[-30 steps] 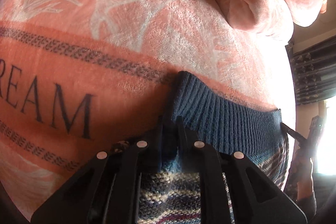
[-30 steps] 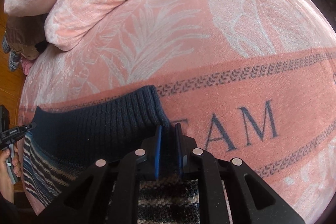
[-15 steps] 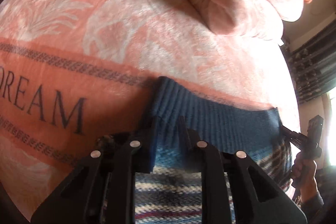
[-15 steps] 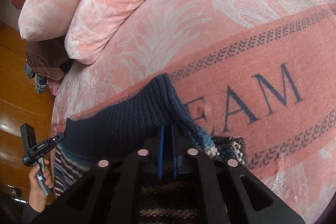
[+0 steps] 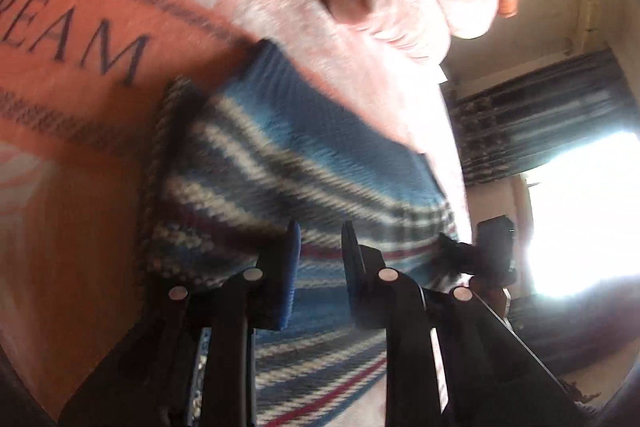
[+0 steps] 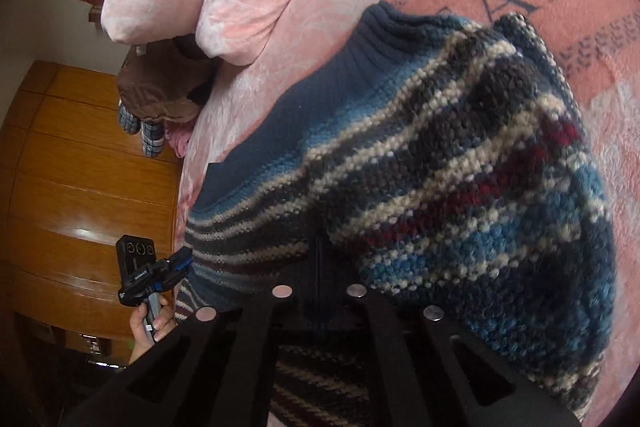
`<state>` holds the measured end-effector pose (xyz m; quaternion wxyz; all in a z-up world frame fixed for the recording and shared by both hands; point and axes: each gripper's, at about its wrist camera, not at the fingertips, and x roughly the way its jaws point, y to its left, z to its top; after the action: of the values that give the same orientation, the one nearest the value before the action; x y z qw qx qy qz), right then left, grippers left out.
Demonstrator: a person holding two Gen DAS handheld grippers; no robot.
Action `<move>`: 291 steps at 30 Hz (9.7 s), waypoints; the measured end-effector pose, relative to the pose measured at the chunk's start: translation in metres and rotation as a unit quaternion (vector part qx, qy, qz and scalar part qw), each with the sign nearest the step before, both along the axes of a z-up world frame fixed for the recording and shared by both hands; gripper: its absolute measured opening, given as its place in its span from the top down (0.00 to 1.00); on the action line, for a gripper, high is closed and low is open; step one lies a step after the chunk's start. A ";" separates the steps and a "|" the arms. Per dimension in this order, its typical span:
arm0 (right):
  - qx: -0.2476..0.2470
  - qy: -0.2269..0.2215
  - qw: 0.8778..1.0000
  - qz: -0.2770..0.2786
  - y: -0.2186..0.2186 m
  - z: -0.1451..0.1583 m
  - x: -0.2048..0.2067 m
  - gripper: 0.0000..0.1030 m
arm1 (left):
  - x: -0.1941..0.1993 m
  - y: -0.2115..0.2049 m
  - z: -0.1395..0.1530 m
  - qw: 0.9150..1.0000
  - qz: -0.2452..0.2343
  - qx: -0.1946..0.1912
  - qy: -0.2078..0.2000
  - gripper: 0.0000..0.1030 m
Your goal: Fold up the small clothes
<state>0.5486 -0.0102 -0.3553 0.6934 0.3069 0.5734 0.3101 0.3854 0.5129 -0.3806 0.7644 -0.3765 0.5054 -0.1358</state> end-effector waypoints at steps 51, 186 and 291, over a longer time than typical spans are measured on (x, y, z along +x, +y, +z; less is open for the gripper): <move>-0.367 -0.398 0.802 0.251 0.245 0.069 -0.290 0.34 | -0.045 0.088 0.035 0.997 0.018 0.012 0.074 0.24; -0.238 -0.391 0.888 -0.045 0.131 0.167 -0.213 0.78 | 0.153 -0.266 0.184 0.958 -0.154 0.215 0.109 0.81; -0.012 -0.007 0.999 -0.035 -0.078 0.053 -0.045 0.40 | 0.021 -0.279 0.102 0.983 -0.167 -0.025 -0.075 0.29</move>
<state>0.5041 -0.0882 -0.3027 0.7115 0.3157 0.5613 0.2810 0.4062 0.2337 -0.2782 0.7574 -0.2944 0.4986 -0.3017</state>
